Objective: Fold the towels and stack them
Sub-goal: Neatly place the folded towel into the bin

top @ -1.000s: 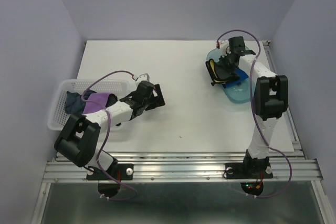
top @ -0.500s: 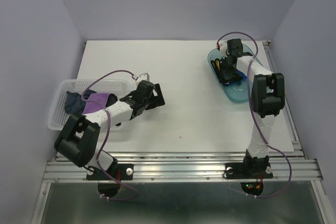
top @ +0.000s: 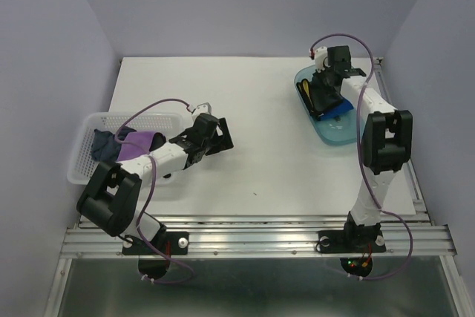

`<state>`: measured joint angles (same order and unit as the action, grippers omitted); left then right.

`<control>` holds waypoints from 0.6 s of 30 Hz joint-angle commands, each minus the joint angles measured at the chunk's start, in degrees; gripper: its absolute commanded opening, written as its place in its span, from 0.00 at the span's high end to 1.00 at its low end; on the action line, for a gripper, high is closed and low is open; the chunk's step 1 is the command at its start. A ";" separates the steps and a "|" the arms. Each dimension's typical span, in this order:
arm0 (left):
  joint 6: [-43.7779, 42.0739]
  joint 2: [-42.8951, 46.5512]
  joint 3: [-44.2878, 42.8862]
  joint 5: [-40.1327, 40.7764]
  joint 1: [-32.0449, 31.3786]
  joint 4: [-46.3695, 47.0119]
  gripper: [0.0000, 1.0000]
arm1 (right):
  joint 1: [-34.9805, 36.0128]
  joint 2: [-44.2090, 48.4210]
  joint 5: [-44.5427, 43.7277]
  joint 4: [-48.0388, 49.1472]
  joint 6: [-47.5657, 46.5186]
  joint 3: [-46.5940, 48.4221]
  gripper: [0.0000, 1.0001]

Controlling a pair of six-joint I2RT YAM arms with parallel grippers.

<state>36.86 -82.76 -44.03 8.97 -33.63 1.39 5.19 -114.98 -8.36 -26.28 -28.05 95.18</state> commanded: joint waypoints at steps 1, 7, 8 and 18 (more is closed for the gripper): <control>-0.74 -0.12 -2.38 0.87 0.32 0.02 0.01 | -0.44 3.27 -0.78 -1.14 0.72 2.56 0.99; -0.83 -0.03 -2.29 0.78 0.32 0.02 0.01 | -0.45 1.52 -2.27 -2.98 0.37 2.03 0.99; -0.91 0.06 -2.11 0.78 0.32 0.02 0.01 | -0.44 1.16 -2.54 -3.16 0.28 2.12 0.99; -0.83 -0.21 -2.20 0.78 0.40 0.02 0.01 | -0.80 -2.27 -10.97 -1.32 -0.07 3.44 0.99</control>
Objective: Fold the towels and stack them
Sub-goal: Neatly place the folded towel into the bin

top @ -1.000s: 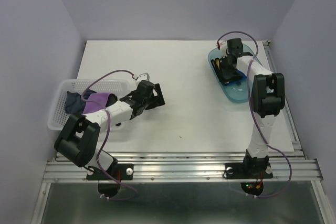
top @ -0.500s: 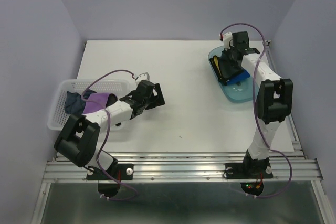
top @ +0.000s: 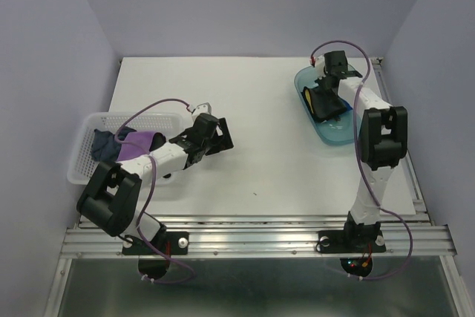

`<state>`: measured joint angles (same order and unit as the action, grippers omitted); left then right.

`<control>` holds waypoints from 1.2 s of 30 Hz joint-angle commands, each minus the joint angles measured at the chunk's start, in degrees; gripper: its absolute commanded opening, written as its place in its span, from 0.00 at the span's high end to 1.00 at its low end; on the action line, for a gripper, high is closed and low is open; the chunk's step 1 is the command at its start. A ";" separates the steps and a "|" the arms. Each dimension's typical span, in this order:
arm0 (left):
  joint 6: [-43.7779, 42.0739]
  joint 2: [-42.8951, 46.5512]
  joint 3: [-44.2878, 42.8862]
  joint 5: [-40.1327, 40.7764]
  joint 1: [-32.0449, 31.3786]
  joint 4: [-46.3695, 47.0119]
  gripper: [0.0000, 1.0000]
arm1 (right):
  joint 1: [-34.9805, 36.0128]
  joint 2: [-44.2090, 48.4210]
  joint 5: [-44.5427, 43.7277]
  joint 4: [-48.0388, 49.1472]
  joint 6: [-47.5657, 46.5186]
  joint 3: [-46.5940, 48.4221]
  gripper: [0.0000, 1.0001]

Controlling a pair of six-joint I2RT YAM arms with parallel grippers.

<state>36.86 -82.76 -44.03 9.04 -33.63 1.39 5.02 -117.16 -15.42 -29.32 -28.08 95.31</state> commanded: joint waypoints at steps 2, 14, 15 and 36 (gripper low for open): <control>-0.83 -0.21 -2.20 0.72 0.40 0.11 0.01 | -0.62 -0.08 -3.30 2.42 -0.31 2.78 0.99; -0.91 -0.65 -2.38 0.63 0.32 0.11 0.01 | -0.62 1.06 -1.19 6.11 1.35 2.87 0.99; -0.91 -0.73 -2.38 0.63 0.32 0.11 0.01 | -0.62 0.89 -1.54 5.77 1.36 2.95 0.99; -0.74 1.29 -1.76 0.19 0.40 0.11 0.01 | -0.62 7.30 -0.24 7.79 16.18 1.90 0.00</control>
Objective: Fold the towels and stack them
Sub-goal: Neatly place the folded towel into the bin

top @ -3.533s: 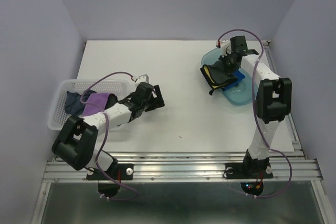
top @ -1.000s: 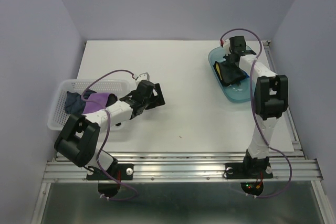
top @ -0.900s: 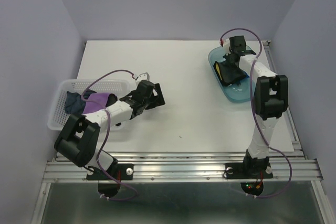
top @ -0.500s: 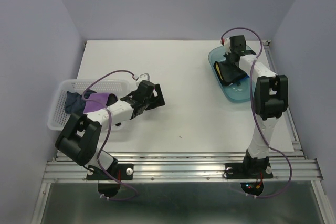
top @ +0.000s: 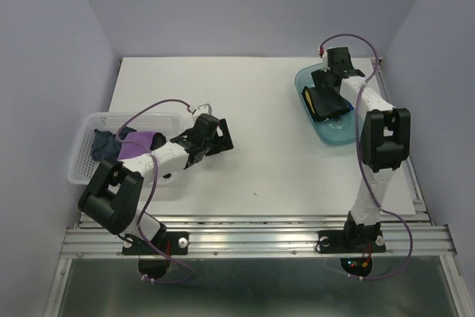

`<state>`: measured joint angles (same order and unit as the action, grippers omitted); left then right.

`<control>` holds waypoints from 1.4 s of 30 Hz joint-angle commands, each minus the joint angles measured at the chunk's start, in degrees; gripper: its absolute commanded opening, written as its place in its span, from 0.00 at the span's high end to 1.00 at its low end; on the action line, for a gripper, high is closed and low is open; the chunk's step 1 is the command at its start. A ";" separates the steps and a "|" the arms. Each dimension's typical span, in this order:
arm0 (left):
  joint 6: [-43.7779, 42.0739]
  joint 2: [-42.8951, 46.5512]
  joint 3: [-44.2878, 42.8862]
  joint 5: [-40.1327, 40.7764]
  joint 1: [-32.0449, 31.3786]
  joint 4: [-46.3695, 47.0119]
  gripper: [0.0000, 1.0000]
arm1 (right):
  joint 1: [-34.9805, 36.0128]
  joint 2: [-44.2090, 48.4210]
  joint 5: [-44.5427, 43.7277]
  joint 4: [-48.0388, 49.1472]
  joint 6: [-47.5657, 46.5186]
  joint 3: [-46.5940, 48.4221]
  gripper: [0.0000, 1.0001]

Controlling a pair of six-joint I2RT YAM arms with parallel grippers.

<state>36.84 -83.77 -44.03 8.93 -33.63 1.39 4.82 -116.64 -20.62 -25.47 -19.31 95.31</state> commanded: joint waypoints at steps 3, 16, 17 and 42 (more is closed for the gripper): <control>-0.63 2.82 -1.59 0.21 0.40 0.11 0.01 | -0.42 8.27 9.62 3.24 15.14 1.55 0.00; -0.45 7.30 0.00 0.91 0.40 -0.25 0.01 | -1.39 0.27 19.40 0.68 30.21 6.65 0.00; -0.54 8.26 0.08 1.18 0.32 -0.51 0.01 | -1.48 -0.86 18.52 1.39 30.38 6.91 0.00; 4.55 23.47 -1.05 16.81 2.33 -14.30 0.01 | -5.79 -1.93 12.54 10.09 26.78 7.08 0.00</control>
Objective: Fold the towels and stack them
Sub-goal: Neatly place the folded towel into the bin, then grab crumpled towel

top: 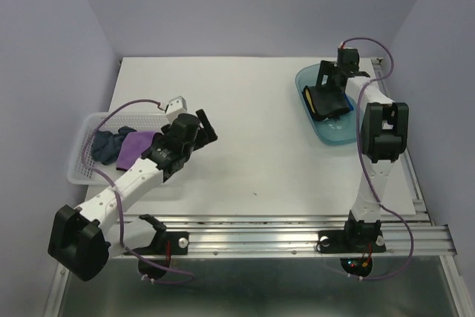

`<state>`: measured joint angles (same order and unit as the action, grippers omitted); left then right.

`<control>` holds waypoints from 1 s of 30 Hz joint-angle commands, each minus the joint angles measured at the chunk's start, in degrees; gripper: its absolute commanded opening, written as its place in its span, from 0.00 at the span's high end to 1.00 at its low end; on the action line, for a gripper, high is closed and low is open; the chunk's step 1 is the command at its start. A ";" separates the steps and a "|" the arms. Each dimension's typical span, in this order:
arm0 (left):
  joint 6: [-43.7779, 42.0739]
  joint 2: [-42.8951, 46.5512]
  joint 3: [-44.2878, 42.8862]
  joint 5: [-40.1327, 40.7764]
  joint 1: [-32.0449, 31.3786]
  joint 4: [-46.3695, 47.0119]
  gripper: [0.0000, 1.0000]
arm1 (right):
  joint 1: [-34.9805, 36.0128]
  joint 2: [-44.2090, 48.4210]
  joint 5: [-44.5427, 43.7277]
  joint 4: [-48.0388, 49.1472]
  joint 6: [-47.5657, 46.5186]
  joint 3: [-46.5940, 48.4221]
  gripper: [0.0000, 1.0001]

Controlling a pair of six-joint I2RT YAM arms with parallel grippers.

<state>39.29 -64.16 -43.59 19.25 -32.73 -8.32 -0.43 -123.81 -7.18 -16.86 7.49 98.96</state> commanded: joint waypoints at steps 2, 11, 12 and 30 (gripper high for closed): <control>3.07 5.27 -2.37 8.70 3.28 -7.40 0.01 | -0.54 7.87 -0.73 1.39 -0.28 3.17 0.00; 6.60 6.16 -3.87 13.37 17.42 -13.49 0.01 | -0.54 32.03 0.58 4.64 7.00 -16.67 0.00; 5.55 5.89 -3.43 10.93 18.74 -12.35 0.01 | -0.54 33.96 1.46 5.17 9.37 -19.13 0.00; 1.06 -17.65 -9.75 3.88 32.20 -2.06 0.01 | -0.54 64.30 17.11 16.33 22.04 -51.40 0.00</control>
<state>42.00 -78.24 -49.93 24.38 -2.02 -12.93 -0.73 -63.26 5.78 -6.46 27.55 47.83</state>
